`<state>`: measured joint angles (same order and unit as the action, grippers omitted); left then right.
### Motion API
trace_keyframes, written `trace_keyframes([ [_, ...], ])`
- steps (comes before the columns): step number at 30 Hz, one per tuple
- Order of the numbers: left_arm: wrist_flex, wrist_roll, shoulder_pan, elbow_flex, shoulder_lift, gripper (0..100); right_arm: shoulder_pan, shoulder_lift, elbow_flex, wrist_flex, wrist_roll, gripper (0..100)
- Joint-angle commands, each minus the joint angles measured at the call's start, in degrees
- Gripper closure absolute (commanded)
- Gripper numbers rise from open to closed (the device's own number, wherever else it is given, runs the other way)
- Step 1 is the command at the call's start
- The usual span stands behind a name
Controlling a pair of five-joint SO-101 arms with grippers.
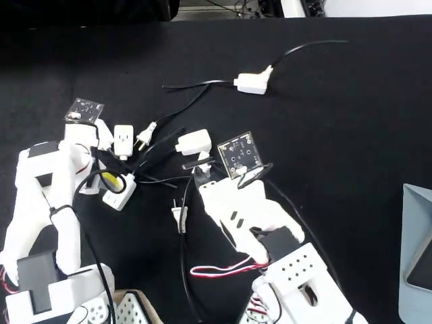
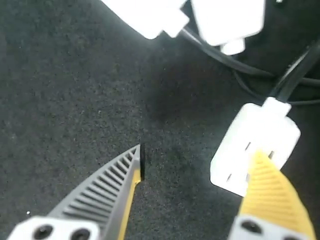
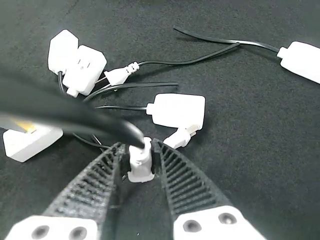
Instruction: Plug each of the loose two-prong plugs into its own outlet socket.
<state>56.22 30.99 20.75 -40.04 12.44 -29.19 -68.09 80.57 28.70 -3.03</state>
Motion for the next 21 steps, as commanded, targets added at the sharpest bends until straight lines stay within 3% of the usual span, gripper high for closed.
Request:
trace_keyframes([
  [1, -0.97, 0.53, 0.84, 2.59, 0.70, 67, 0.53, -0.31, -0.48, -1.05, 0.00, 98.5],
  [11, 16.79, 0.18, -2.42, 16.22, 1.85, 68, 0.53, -0.31, -0.48, -1.05, 0.00, 98.5],
  [17, 19.69, 0.09, -8.84, 13.23, 6.33, 68, 0.53, -0.31, -0.48, -1.05, 0.00, 98.5],
  [21, 15.91, 0.18, -12.62, 6.37, 7.82, 68, 0.53, -0.31, -0.48, -1.05, 0.00, 98.5],
])
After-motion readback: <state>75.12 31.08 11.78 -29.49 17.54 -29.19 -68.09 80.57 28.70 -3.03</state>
